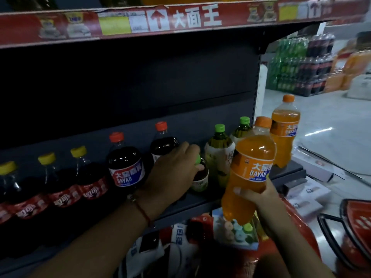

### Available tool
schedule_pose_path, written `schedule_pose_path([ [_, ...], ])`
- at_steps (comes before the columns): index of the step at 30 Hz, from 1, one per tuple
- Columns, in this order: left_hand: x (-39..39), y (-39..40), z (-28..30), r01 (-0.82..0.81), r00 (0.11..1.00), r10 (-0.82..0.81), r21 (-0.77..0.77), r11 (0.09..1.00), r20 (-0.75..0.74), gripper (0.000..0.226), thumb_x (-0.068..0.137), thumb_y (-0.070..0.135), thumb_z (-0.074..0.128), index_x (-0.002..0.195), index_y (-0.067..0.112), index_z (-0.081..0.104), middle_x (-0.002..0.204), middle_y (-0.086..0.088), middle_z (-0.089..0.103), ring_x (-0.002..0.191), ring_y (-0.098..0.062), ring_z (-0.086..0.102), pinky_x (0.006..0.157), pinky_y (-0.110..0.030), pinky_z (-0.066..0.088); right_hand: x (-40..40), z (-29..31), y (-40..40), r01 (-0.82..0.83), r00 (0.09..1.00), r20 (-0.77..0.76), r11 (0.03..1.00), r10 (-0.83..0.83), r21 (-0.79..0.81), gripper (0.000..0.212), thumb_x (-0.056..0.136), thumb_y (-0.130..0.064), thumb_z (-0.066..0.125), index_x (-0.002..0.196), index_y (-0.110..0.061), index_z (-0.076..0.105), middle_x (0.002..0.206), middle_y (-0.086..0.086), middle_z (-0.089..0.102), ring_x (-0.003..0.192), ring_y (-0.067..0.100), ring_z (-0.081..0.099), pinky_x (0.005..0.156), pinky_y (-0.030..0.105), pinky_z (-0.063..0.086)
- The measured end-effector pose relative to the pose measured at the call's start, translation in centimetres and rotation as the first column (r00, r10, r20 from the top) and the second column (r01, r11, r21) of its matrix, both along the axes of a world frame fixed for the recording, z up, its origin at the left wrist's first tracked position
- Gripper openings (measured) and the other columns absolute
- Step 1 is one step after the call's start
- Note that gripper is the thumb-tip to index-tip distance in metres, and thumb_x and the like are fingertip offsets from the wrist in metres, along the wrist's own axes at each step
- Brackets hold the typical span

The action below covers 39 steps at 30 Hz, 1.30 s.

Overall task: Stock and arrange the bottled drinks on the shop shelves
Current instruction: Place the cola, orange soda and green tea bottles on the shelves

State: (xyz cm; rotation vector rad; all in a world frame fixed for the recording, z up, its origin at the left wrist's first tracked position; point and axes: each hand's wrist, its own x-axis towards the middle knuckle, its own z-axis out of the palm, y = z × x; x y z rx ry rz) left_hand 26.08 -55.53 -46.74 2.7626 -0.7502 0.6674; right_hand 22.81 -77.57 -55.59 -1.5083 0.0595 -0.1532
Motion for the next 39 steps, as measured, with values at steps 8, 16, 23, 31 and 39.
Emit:
schedule_pose_path([
  [8,-5.1,6.3,-3.9,-0.111,0.975,-0.021,-0.566,0.817,-0.222,0.018,0.097,0.046,0.051,0.109,0.033,0.053,0.102,0.014,0.057,0.092,0.004,0.054,0.077,-0.026,0.046,1.3,2.8,2.7,-0.007,0.992,0.125,0.998,0.015,-0.066,0.069,0.057,-0.02,0.092,0.117,-0.027,0.059,0.109,-0.003,0.073,0.1,0.017,0.069,0.084,0.039,0.054],
  [16,-7.2,10.8,-5.4,-0.209,0.956,0.024,-0.619,0.757,-0.293,0.012,0.096,0.037,0.056,0.106,0.031,0.053,0.099,0.012,0.056,0.091,0.0,0.055,0.074,-0.023,0.044,5.9,1.5,8.9,0.012,0.992,0.126,0.965,0.022,-0.261,0.073,0.062,-0.008,0.089,0.124,-0.018,0.053,0.11,-0.004,0.067,0.098,0.01,0.064,0.076,0.022,0.049],
  [23,-7.8,12.7,-5.7,-0.271,0.939,0.034,-0.674,0.687,-0.343,0.014,0.096,0.039,0.056,0.109,0.033,0.052,0.103,0.017,0.055,0.094,0.003,0.054,0.073,-0.02,0.042,8.0,-0.8,9.7,0.012,0.999,0.052,0.952,0.004,-0.306,0.082,0.063,-0.017,0.089,0.133,-0.019,0.048,0.122,0.0,0.065,0.111,0.02,0.061,0.099,0.047,0.049],
  [31,-8.2,12.5,-5.0,-0.26,0.931,-0.044,-0.742,0.618,-0.362,0.023,0.09,0.053,0.053,0.106,0.037,0.054,0.104,0.01,0.061,0.095,-0.003,0.059,0.074,-0.025,0.045,5.7,0.8,10.5,0.039,0.991,0.13,0.939,0.006,-0.342,0.076,0.073,-0.018,0.084,0.136,-0.021,0.042,0.125,-0.007,0.06,0.114,0.011,0.058,0.1,0.038,0.049],
  [39,-9.5,11.6,1.4,-0.145,0.96,-0.137,-0.852,0.504,-0.244,0.007,0.097,0.033,0.055,0.101,0.03,0.06,0.095,0.008,0.065,0.083,0.003,0.062,0.067,-0.013,0.048,-7.3,6.6,11.3,-0.369,0.884,-0.051,0.626,0.465,-0.687,0.07,0.073,-0.061,0.072,0.134,-0.049,0.038,0.13,-0.028,0.049,0.117,-0.007,0.05,0.1,0.026,0.047],
])
